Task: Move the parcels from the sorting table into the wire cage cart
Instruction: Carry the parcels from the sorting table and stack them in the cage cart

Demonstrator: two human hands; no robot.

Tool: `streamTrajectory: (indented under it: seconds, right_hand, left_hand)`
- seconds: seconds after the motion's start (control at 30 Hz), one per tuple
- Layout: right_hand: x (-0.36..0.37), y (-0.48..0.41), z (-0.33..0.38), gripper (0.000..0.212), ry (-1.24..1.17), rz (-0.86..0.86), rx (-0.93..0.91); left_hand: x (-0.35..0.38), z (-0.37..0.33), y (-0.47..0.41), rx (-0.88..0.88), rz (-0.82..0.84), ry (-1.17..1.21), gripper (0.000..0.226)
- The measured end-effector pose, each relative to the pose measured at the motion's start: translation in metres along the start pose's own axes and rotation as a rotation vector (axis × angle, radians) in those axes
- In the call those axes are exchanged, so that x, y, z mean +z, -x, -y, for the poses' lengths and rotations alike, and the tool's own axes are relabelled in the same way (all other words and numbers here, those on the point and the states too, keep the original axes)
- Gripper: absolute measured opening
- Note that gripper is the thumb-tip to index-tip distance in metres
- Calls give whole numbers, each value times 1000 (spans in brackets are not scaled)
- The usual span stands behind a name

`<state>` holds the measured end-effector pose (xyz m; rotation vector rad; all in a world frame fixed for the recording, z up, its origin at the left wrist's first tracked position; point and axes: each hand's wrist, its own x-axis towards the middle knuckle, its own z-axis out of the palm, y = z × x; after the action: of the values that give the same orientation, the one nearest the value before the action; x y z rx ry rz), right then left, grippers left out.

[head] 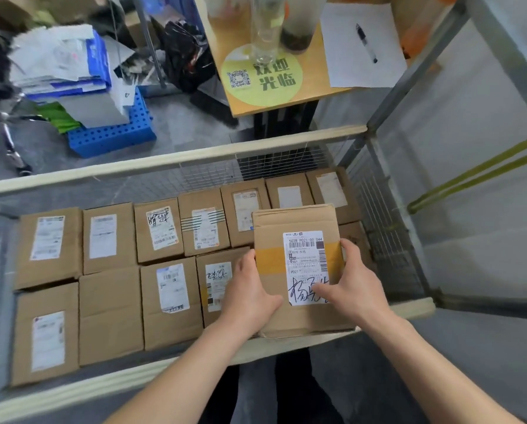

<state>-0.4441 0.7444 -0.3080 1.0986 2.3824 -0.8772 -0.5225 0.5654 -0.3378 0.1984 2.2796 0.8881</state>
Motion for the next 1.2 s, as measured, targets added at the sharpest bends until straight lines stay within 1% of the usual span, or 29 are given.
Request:
streamTrajectory:
  seconds: [0.07,0.2,0.4,0.57,0.9,1.07,1.2]
  right_hand:
    - [3,-17,-9,104,5,28,-14]
    - [9,-48,-29,113,16,68,-10]
    - [30,-78,-53,111,34,137,-3]
    - [52,-92,-65,115,32,163,4]
    - [89,-117,-69,111,52,241,-14]
    - [106,-129,-72,111,57,248,2]
    - [115,-138,-78,111,80,254,-2]
  left_hand:
    - [13,0,-10,-18,-17,-2,101]
    - [37,-1,-28,-52,-28,38,93]
    - [70,12,-46,-124,-19,43,92]
    - [85,29,-55,-163,-8,16,92]
    - [98,71,-77,-212,16,11,89]
    - [106,85,-88,-225,34,-16,94]
    - [116,94,-99,-225,66,-71,89]
